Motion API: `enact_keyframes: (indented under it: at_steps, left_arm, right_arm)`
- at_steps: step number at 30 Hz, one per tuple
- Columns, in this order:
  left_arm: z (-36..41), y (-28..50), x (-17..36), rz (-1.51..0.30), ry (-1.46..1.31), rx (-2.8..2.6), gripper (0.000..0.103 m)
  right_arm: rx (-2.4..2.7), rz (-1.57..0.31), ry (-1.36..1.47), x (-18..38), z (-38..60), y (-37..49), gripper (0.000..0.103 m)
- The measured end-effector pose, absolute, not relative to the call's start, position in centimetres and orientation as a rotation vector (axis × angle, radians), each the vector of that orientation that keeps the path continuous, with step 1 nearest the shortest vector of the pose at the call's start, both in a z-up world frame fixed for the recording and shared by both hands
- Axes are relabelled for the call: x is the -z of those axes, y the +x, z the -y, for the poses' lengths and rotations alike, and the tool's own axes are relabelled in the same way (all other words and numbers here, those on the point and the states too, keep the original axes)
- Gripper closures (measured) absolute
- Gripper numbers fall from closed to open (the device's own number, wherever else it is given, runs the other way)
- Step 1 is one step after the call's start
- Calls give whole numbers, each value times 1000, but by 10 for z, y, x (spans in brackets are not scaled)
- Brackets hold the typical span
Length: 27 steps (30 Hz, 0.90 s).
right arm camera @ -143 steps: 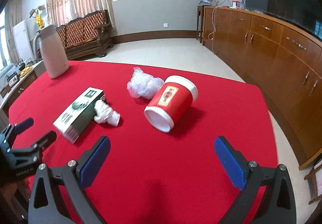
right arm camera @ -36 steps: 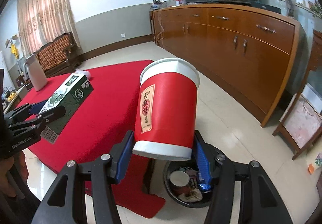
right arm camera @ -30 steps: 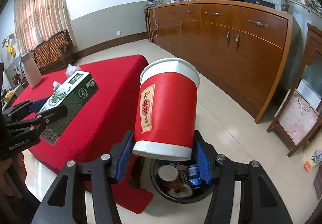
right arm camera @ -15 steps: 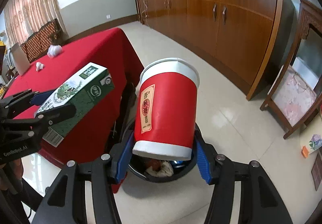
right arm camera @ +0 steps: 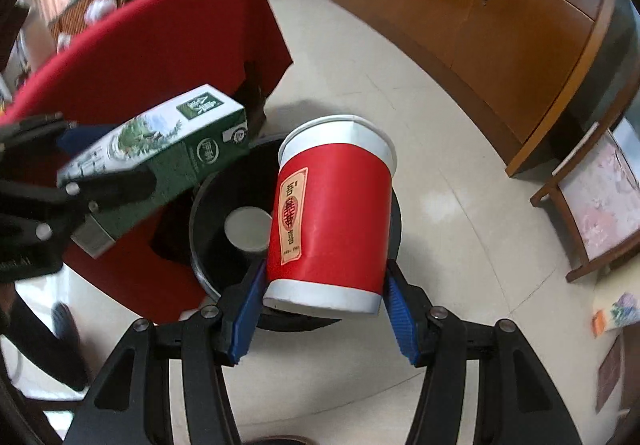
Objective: Collect trash
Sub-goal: 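Open both tools to drop the carton and cup into the black bucket, then move both tools back over the table toward the tissue and plastic bag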
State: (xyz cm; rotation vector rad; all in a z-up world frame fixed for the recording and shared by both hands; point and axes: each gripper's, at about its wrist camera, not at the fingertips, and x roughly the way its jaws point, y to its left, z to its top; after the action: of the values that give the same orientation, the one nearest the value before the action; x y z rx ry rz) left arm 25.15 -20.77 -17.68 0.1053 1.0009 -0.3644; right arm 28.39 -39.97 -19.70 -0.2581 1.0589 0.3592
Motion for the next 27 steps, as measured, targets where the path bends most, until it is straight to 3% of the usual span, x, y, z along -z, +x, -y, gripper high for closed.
enact_keyframes:
  at_steps: [11,13,15,20,22,27]
  left_arm:
    - [207,275,214,-1105,98,378,46]
    - [206,278,217,-1113,114,344,30]
    - [201,278,215,-1095,109,323,22]
    - [200,277,215,-1078,117,300,18]
    - [201,277,218,-1078,130,276,1]
    - [201,278,220,-1067,135,268,1]
  right_arm:
    - [-446,-1085,-371,240,386,298,41]
    - [-384,-1010,-432,239,388,298,1]
    - [-359,-1000,-424,237,397,300,0]
    - [-222,-1016,-424,239,422,308,0]
    - [-205,-1025,-414,242,427,308,0]
    - [-197,-1045,-386,247,432,308,0]
